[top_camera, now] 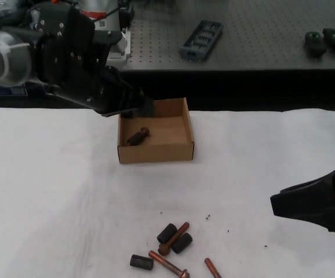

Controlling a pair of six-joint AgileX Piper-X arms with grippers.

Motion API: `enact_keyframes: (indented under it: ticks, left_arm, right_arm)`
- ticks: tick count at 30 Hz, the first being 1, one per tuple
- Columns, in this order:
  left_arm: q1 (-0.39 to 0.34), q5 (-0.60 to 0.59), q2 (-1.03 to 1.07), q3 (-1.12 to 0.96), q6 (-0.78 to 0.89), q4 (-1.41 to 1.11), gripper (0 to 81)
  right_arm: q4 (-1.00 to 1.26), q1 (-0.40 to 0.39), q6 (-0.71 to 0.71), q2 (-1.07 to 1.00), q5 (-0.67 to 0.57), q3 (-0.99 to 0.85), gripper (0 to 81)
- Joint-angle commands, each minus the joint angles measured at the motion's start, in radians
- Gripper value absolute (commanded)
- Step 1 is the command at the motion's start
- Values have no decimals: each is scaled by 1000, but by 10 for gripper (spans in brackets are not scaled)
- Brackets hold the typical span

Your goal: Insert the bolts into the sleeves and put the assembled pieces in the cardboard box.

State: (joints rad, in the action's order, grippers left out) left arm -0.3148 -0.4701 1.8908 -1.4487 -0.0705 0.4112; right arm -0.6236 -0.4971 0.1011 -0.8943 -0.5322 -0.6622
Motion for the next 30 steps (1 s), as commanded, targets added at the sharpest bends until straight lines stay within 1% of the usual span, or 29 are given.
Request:
enact_keyframes:
  ticks: [1, 8, 12, 17, 20, 23, 27, 30]
  left_arm:
    - [1, -13, -52, -16, 4, 126, 339]
    - [1, -13, -141, 35, 4, 222, 339]
    - [1, -13, -257, 136, 4, 214, 339]
    - [1, 43, -442, 300, 16, 174, 339]
    - [1, 73, -556, 397, 37, 156, 339]
    - [1, 77, -641, 491, 64, 138, 339]
    - [1, 74, -714, 588, 96, 133, 339]
    - [1, 34, -746, 656, 143, 133, 339]
  right_arm:
    - [-1, 7, 1, 9, 16, -3, 232]
    - [3, 7, 38, 9, 70, -3, 232]
    - [0, 7, 64, -12, 94, -3, 232]
    - [0, -11, 63, -84, 89, -3, 232]
    - [0, -55, 63, -137, 89, -3, 232]
    - [0, -121, 63, -187, 99, -6, 232]
    - [2, -201, 131, -241, 212, -26, 232]
    - [2, -242, 179, -277, 284, -57, 232]
